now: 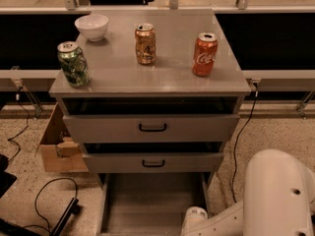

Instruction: Open bottom drawer

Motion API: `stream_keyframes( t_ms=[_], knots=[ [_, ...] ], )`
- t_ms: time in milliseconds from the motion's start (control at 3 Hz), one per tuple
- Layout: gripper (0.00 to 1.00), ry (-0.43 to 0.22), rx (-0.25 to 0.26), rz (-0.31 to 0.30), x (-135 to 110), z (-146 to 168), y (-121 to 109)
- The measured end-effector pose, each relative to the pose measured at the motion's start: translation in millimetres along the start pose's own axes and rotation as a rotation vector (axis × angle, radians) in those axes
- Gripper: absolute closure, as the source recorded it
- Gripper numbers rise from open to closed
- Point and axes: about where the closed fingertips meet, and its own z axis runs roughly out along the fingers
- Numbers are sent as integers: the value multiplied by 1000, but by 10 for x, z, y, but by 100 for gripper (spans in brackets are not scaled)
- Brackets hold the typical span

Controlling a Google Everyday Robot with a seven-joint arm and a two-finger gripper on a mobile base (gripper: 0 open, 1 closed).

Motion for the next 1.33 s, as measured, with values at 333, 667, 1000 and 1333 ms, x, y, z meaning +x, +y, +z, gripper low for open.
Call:
stream_keyframes(
  t_ms=[333, 667, 1000, 1333],
  knots=[
    [61, 0, 0, 0, -5, -2, -11],
    [85, 0, 0, 0, -12, -4, -27],
    [100, 0, 0, 0, -14, -5, -32],
    [82, 0, 0, 0, -14, -5, -32]
  ],
)
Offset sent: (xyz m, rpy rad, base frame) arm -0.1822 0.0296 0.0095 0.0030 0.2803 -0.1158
